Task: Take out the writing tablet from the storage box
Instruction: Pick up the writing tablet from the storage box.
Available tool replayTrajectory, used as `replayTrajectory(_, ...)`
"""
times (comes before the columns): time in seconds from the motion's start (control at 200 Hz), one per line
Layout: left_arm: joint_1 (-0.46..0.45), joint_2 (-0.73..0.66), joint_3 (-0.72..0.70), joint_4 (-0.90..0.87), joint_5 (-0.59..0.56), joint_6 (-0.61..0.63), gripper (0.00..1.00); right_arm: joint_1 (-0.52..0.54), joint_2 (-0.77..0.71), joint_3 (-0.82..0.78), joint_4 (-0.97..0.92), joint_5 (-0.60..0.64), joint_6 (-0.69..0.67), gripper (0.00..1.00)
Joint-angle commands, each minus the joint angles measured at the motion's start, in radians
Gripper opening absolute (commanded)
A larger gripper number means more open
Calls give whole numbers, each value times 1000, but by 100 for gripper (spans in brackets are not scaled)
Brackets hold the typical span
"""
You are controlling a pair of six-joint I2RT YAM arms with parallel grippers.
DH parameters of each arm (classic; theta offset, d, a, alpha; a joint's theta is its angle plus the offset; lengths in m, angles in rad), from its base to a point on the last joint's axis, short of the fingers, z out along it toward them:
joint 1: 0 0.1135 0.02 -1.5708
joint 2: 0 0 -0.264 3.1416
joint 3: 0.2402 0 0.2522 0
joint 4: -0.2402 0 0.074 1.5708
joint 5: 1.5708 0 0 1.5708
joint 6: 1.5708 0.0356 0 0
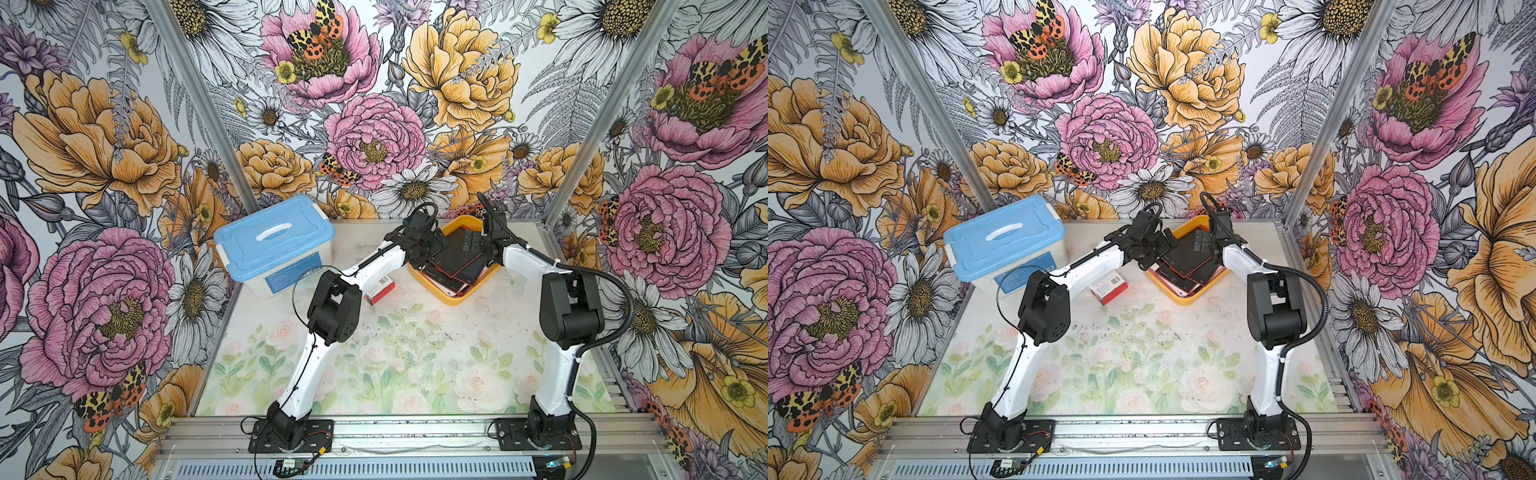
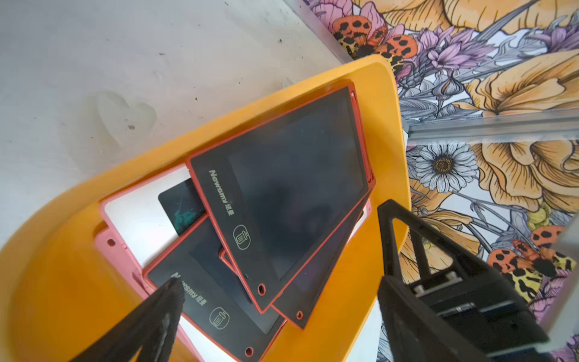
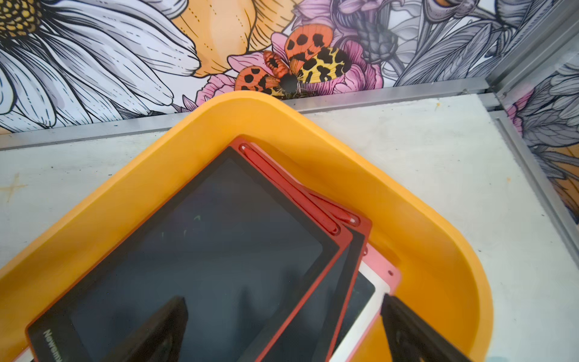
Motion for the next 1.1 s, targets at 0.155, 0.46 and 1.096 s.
replayTrajectory(0.155,-3,97,109,-116,-65,-58,99,-37,-6,32,25,-12,62,100)
replayTrajectory(0.46,-16,230,233,-119,-53,-119,99,-50,-107,-68,56,-26,42,99)
replayTrajectory(1.096,-38,297,362,-82,-56,-90,93,-121,-52,-83,66,-82,40,100)
